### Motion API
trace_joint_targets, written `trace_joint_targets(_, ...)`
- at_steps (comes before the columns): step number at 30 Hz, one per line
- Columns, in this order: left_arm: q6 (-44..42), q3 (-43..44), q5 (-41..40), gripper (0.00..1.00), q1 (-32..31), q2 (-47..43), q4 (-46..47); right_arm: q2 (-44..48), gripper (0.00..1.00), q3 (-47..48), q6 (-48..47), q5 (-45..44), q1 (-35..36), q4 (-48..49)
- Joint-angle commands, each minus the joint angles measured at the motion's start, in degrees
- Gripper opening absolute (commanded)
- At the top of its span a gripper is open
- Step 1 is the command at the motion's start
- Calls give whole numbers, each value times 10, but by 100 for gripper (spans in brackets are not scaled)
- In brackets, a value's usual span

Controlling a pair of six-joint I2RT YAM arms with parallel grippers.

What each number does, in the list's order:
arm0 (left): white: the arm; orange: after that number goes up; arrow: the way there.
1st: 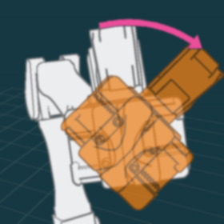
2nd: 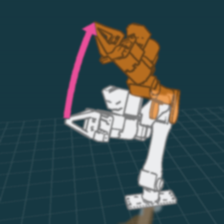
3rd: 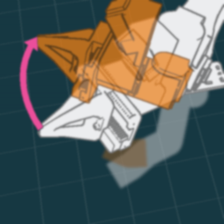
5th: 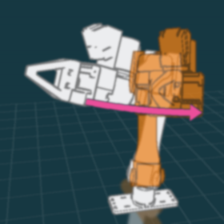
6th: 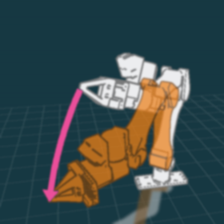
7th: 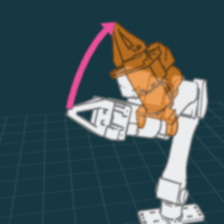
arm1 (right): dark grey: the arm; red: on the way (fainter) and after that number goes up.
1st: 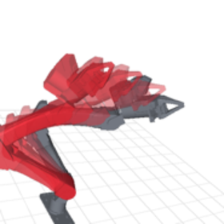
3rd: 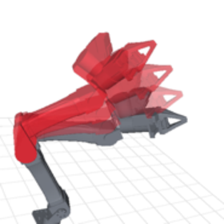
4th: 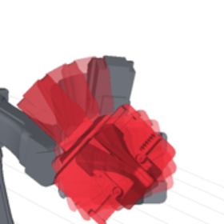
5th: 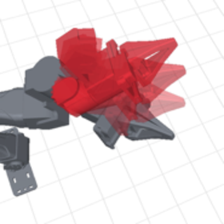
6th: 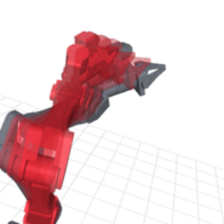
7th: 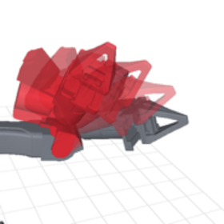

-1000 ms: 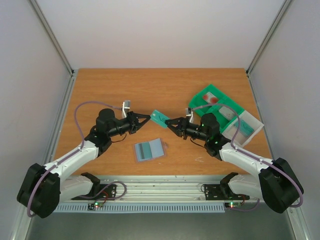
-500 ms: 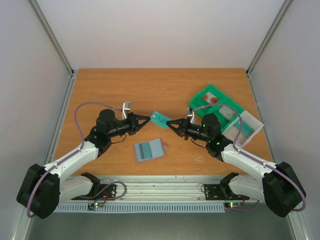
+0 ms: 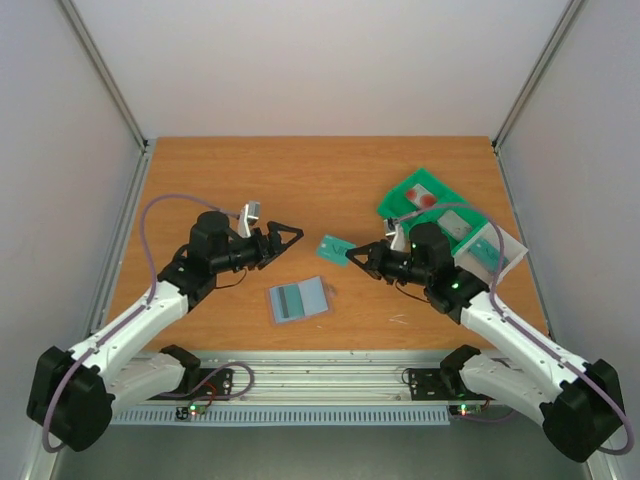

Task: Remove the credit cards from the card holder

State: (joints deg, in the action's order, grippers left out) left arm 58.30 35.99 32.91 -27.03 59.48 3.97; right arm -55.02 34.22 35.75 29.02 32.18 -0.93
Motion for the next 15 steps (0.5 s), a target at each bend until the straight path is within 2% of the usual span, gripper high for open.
trace_joint_targets(1, -109, 45, -24, 99, 0, -17, -124, 33, 1, 82, -116, -61, -8, -209)
trace_joint_targets(7, -180, 70, -56, 99, 0, -31, -211, 26, 1, 177, -195, -90, -56, -358)
trace_joint_targets(15, -211, 70, -25, 99, 0, -37, -244, 2, 1, 240, -268, -101, -169, -485)
